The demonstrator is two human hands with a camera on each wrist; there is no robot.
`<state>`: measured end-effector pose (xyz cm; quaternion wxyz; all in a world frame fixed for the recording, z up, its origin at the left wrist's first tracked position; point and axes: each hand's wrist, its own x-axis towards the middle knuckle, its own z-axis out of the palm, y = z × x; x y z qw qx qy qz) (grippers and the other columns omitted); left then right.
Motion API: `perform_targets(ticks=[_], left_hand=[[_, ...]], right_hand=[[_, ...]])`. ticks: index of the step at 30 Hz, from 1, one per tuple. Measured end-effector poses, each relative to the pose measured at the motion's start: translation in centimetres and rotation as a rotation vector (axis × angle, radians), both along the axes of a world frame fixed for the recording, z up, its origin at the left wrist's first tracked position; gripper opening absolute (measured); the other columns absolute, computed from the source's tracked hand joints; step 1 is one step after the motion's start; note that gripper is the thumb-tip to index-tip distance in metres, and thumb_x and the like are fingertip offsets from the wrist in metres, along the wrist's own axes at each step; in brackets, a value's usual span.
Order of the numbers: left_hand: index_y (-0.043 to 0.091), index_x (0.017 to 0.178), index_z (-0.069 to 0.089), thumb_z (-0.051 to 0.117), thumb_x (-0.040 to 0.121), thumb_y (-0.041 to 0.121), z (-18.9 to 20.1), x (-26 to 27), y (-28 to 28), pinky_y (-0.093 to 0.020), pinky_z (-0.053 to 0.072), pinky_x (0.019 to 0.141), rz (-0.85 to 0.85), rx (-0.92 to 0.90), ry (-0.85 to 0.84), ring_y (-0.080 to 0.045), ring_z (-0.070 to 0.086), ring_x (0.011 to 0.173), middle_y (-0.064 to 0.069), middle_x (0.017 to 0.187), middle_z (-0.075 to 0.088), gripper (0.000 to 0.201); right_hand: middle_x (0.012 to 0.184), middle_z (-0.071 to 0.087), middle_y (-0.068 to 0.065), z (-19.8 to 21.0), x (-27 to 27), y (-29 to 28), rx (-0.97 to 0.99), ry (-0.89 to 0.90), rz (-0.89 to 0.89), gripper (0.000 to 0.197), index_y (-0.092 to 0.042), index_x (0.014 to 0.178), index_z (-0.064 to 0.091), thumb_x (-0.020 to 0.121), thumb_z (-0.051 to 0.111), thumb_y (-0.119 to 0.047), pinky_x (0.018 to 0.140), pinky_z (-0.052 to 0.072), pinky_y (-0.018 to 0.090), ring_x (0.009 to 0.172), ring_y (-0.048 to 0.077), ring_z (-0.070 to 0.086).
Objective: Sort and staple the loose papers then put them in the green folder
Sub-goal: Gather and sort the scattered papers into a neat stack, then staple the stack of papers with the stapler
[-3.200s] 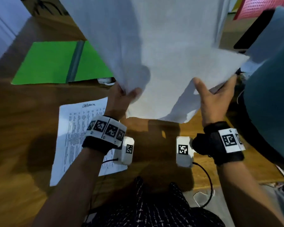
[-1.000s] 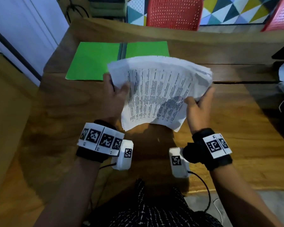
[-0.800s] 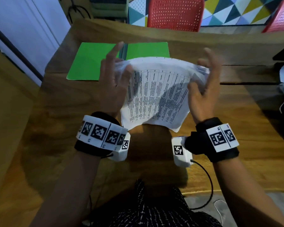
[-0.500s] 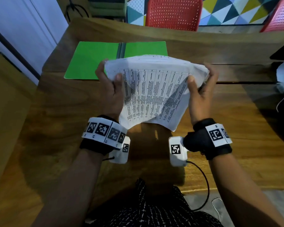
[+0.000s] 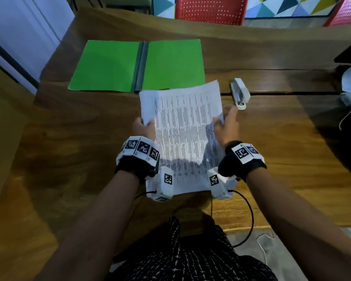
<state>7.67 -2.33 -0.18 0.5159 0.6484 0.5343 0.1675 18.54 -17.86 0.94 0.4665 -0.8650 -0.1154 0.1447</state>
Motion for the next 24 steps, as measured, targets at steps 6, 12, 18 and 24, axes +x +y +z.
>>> perform_targets(ticks=[6,12,18,24], left_hand=[[-0.009,0.122,0.049,0.037,0.098,0.013,-3.9,-0.6,-1.6,-0.04,0.043,0.086,-0.016,-0.052,0.234,-0.038,0.054,0.113,-0.028,0.125,0.056,0.036],[-0.002,0.13,0.043,0.041,0.095,0.013,-4.2,0.2,-1.9,-0.039,0.041,0.098,0.027,-0.063,0.354,-0.035,0.049,0.123,-0.02,0.136,0.049,0.038],[0.017,0.144,0.026,0.052,0.086,0.005,-2.9,3.3,-2.2,-0.044,0.026,0.114,-0.184,0.202,0.472,-0.03,0.019,0.14,-0.01,0.151,0.02,0.064],[0.018,0.142,0.035,0.049,0.093,0.021,-3.1,7.2,-2.7,-0.046,0.027,0.111,-0.615,0.246,0.52,-0.027,0.023,0.14,-0.01,0.152,0.023,0.051]], right_hand=[[0.132,0.048,0.023,-4.3,0.2,-1.0,-0.35,0.055,0.179,0.046,-0.004,0.133,0.034,0.089,0.04,0.007,0.097,0.041,0.039,0.121,0.038,0.047],[0.139,0.036,0.019,-6.4,1.0,-1.8,-0.659,-0.043,0.385,0.04,0.001,0.128,0.043,0.088,0.044,-0.002,0.109,0.031,0.038,0.126,0.036,0.036],[0.126,0.055,0.021,-4.5,6.7,-0.9,-0.608,-0.194,0.325,0.028,-0.001,0.103,0.065,0.088,0.044,-0.011,0.099,0.04,0.036,0.119,0.034,0.048],[0.121,0.061,0.025,0.7,14.7,0.2,-0.534,-0.281,0.092,0.032,0.004,0.114,0.061,0.091,0.044,-0.011,0.097,0.043,0.038,0.115,0.038,0.055]])
